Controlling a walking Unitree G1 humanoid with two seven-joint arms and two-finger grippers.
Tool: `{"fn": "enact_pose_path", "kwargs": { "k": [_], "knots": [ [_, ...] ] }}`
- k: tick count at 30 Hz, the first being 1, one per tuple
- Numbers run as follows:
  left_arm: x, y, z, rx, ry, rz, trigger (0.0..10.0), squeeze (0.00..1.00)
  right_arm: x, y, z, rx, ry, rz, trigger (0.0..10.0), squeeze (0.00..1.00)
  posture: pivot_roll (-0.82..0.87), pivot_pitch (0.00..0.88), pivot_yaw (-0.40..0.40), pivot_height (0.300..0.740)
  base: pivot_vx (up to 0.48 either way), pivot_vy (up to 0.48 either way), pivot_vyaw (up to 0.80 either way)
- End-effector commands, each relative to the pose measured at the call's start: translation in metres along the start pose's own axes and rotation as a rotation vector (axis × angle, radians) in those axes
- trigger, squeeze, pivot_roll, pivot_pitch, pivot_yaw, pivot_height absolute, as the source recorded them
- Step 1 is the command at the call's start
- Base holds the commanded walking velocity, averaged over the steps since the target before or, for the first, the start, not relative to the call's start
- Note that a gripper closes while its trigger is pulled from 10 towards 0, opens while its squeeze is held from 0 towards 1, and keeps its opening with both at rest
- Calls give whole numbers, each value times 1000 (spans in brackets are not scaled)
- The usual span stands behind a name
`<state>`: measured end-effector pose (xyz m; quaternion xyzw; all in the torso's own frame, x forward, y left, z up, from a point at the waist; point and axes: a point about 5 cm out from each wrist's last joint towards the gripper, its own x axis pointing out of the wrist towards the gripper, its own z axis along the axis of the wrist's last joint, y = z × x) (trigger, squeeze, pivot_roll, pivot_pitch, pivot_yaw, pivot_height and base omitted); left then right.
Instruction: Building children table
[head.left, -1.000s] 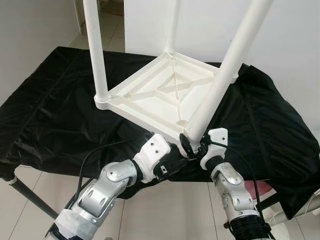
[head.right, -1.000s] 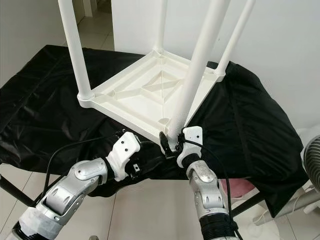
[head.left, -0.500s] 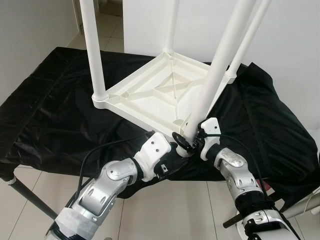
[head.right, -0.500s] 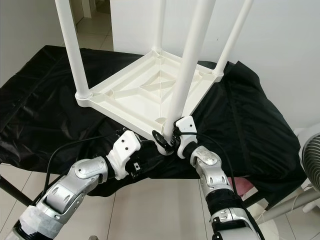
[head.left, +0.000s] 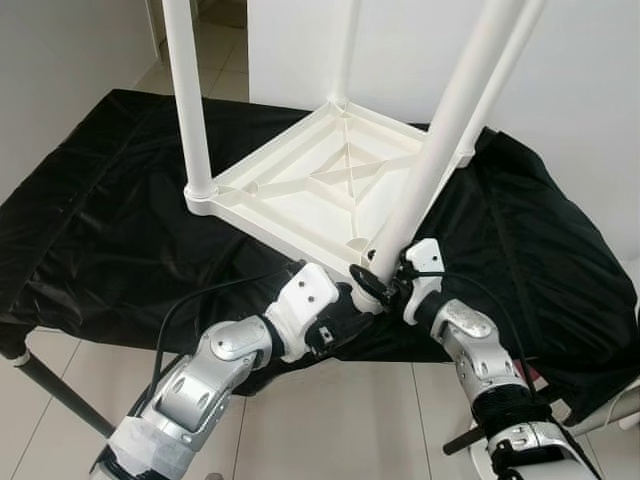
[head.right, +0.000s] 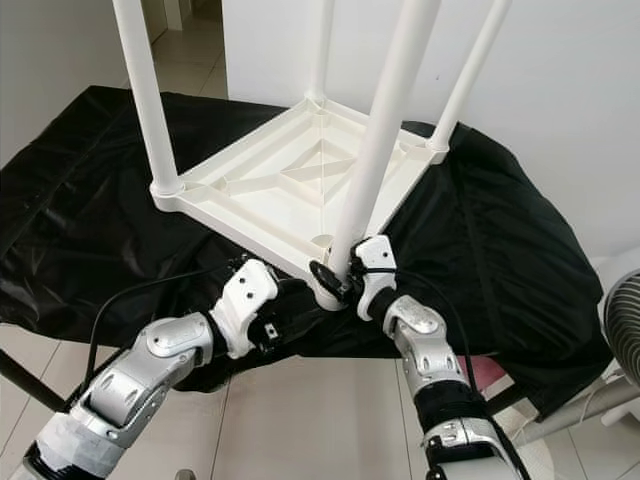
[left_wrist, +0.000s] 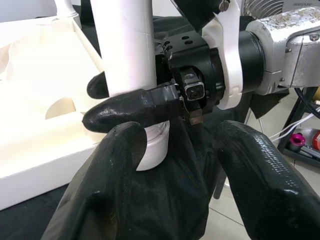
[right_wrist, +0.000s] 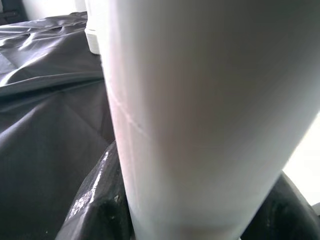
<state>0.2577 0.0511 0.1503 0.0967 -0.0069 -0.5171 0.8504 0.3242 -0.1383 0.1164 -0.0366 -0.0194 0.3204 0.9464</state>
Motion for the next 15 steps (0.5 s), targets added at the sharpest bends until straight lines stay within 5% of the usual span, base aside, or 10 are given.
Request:
{"fn": "enact_pose_path", "kwargs": {
  "k": [1,15],
  "knots": [
    [1,-2,1,6,2,-20,10000,0,-2,3,-7,-17,34,-40,10000,0,43,37,-107,740,0,0,0],
    [5,-4,1,2,-4,-37,10000,0,-12,11,2,52,-31,-478,10000,0,19,41,-96,740,0,0,0]
  ]
}}
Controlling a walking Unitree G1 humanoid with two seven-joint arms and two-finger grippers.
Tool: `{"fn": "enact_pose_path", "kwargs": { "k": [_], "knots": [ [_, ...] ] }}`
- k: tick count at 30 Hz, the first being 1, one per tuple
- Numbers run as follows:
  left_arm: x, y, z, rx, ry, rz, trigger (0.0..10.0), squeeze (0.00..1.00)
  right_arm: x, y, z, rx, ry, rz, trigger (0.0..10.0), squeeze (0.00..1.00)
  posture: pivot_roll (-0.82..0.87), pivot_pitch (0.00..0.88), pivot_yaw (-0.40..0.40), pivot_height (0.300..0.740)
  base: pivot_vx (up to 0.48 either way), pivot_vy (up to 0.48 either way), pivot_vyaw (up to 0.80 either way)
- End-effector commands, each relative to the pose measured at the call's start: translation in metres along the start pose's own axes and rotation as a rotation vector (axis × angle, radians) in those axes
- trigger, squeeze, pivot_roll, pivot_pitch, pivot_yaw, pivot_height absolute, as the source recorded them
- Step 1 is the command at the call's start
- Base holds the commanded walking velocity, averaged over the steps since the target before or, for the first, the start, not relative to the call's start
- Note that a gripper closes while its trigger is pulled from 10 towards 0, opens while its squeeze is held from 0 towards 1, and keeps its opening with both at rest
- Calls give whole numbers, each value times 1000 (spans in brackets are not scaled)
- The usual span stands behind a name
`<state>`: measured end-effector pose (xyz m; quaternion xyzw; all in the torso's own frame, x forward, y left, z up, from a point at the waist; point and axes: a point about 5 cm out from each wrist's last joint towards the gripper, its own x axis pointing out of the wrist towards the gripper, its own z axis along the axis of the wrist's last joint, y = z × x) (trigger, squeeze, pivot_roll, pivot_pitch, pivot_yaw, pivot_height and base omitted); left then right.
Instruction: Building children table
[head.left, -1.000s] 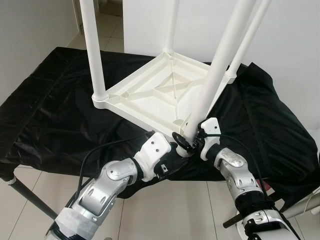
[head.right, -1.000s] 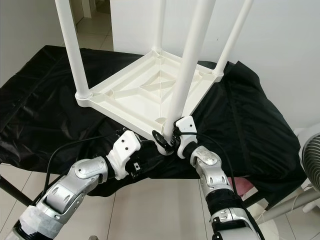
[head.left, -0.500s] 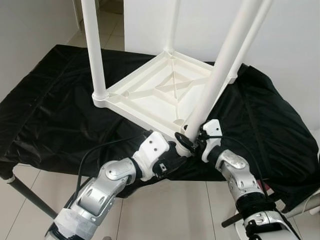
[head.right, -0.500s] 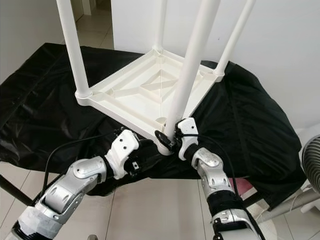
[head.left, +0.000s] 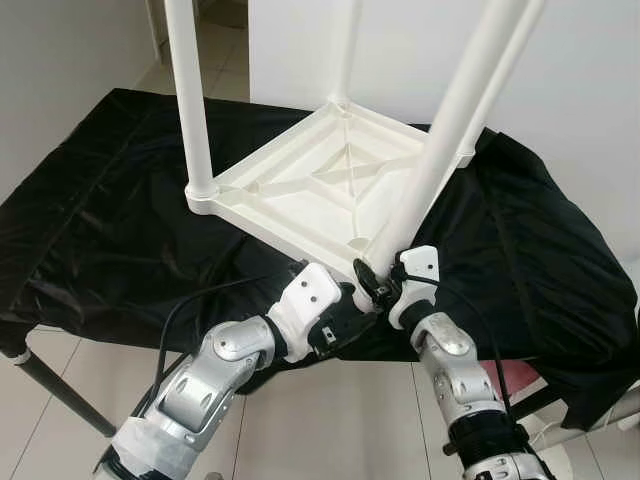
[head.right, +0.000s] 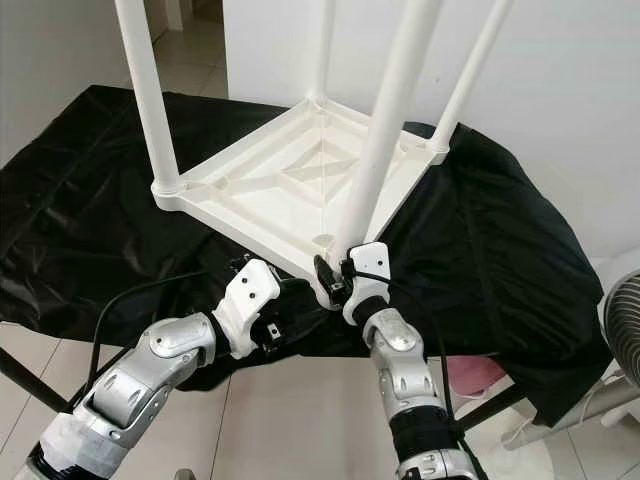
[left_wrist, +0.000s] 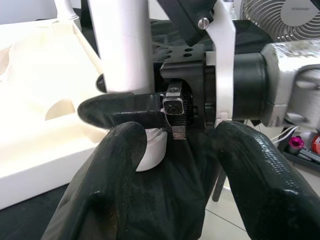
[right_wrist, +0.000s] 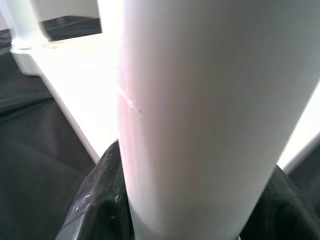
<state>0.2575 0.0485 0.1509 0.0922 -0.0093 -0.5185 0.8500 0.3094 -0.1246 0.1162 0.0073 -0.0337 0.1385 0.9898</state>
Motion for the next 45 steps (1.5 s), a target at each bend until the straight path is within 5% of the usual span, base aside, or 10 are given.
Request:
{"fn": "enact_pose_path", "kwargs": {
  "k": [1,7,9,20,21,22,23,37,38,45],
  "knots": [
    [3,-3,0,7,5,-34,10000,0,-4,-11,2,-21,2,-101,10000,0,19,41,-96,740,0,0,0],
    [4,-4,0,4,4,-48,10000,0,-10,6,5,28,-28,-230,10000,0,13,43,-88,740,0,0,0],
    [5,-4,0,0,0,-52,10000,0,-7,25,5,60,-26,-209,10000,0,16,42,-85,740,0,0,0],
    [4,-1,0,11,6,-44,10000,0,-6,25,6,35,-8,-210,10000,0,34,33,-90,740,0,0,0],
    [3,-1,0,11,6,-41,10000,0,-7,26,7,38,-9,-206,10000,447,39,28,-94,740,0,0,0],
    [3,-1,0,11,6,-41,10000,0,-7,26,7,38,-9,-206,10000,447,39,28,-94,740,0,0,0],
    [3,-1,-1,11,6,-40,10000,0,-7,26,8,47,-13,-196,10000,1000,39,28,-94,740,0,0,0],
    [3,-2,-1,18,9,-41,10000,0,-10,2,12,13,-21,61,10000,957,41,10,-94,740,0,0,0],
    [3,-2,-1,19,9,-43,10000,0,-10,-3,11,-7,-13,100,10000,0,40,8,-92,740,0,0,0],
    [3,-2,-1,23,11,-47,10000,0,-8,-17,9,-63,31,245,10000,0,42,3,-89,740,0,0,0]
  ]
}}
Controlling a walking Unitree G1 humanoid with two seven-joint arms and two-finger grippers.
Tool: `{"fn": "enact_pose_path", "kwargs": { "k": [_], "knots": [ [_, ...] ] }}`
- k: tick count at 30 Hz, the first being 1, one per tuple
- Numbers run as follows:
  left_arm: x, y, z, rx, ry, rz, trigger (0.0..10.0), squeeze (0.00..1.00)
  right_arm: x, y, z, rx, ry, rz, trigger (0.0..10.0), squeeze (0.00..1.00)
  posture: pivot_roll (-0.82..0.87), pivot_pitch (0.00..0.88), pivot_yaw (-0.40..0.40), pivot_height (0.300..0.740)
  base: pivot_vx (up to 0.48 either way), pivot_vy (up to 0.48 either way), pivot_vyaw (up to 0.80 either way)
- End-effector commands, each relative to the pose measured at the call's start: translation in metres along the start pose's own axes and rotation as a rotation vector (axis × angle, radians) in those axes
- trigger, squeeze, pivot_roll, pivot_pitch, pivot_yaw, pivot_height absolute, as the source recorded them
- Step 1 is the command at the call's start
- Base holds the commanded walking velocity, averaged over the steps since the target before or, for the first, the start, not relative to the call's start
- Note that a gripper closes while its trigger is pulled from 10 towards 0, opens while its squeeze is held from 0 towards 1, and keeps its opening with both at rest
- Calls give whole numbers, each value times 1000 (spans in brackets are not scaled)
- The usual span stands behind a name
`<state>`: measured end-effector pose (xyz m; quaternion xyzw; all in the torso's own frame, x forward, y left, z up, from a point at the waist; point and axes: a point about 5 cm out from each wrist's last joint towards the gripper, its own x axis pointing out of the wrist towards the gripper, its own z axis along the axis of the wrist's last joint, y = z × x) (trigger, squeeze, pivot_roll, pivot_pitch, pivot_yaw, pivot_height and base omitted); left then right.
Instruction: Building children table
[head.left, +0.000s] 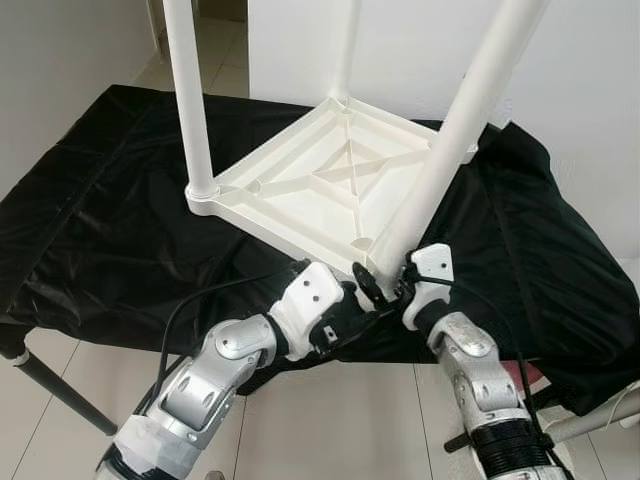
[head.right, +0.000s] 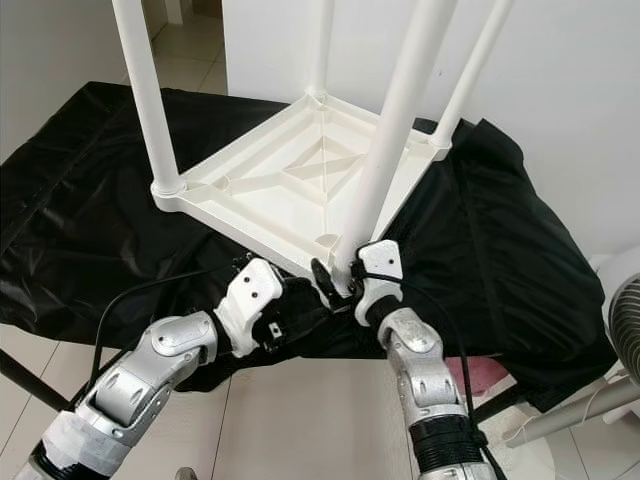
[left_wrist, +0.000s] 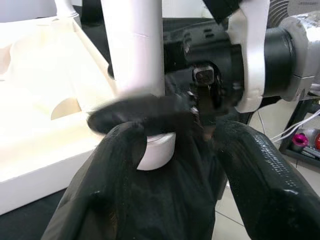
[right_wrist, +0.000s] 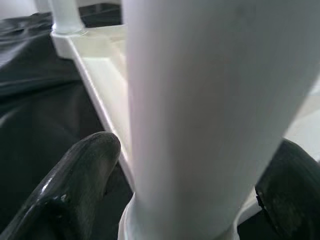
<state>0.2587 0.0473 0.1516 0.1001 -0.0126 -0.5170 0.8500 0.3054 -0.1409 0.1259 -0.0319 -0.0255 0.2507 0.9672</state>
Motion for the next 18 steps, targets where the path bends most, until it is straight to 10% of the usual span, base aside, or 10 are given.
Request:
{"fn": "enact_pose_path", "kwargs": {
  "k": [1,11,12,18],
  "knots": [
    [2,-2,-2,6,8,-50,10000,0,0,-3,-2,-1,6,26,10000,0,42,3,-89,740,0,0,0],
    [4,-3,-2,10,13,-54,10000,0,13,-9,0,0,-9,146,10000,0,44,3,-77,740,0,0,0],
    [5,-2,-2,21,12,-50,10000,0,14,-13,-3,17,-1,149,0,0,37,1,-92,740,0,0,0],
    [8,0,-1,23,4,-36,10000,0,18,-19,-5,13,10,181,0,0,25,0,-90,740,0,0,0]
  ]
}}
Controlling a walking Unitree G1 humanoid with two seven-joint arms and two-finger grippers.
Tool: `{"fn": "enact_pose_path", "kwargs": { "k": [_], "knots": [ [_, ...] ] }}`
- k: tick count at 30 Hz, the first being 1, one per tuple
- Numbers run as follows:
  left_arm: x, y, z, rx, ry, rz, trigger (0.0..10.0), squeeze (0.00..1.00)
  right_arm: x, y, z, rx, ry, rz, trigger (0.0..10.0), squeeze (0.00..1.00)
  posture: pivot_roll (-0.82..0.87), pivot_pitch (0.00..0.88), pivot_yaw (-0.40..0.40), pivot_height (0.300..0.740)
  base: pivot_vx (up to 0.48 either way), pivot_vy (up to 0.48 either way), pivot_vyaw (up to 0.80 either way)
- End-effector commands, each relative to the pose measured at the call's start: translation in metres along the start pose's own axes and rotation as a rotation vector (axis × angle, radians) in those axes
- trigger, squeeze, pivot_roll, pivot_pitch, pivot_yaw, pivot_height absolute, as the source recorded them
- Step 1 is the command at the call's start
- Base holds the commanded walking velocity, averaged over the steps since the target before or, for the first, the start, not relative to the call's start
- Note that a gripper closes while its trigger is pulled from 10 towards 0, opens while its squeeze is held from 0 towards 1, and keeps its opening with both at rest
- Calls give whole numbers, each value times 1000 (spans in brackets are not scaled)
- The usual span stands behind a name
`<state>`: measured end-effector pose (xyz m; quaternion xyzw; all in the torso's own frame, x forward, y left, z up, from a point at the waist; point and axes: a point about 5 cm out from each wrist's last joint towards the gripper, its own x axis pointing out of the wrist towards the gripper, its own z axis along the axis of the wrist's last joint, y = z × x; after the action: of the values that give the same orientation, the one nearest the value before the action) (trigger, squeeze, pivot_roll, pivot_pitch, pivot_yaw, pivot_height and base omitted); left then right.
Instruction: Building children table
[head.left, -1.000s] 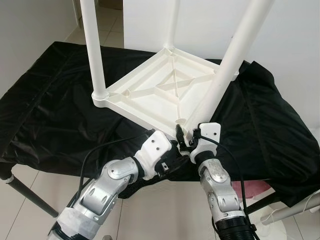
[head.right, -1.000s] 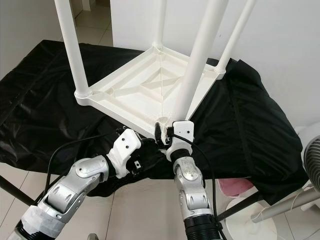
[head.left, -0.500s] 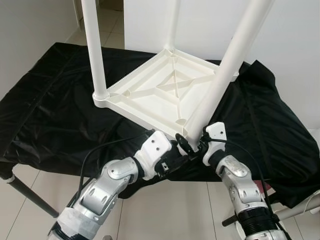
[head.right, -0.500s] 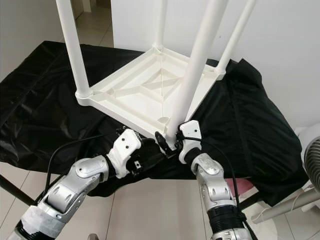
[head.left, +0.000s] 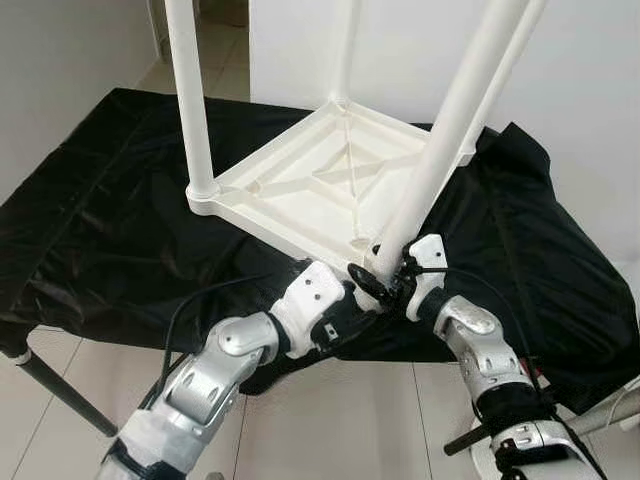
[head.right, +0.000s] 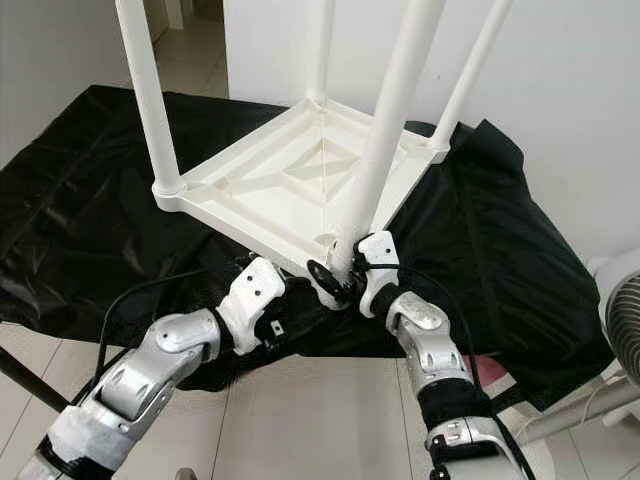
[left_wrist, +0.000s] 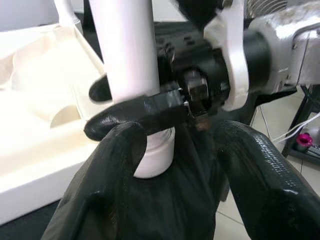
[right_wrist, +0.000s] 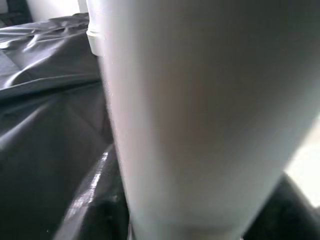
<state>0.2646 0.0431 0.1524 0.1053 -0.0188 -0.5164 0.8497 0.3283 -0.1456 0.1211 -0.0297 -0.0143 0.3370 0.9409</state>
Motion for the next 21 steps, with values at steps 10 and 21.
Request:
{"fn": "enact_pose_path", "kwargs": {
  "k": [10,21],
  "knots": [
    [4,-2,-2,11,5,-41,10000,0,-8,-3,-6,9,-6,-9,0,0,7,3,-90,740,0,0,0],
    [5,-2,-3,6,-2,-36,10000,0,-18,7,-11,22,-41,-153,10000,0,2,20,-86,740,0,0,0]
  ]
}}
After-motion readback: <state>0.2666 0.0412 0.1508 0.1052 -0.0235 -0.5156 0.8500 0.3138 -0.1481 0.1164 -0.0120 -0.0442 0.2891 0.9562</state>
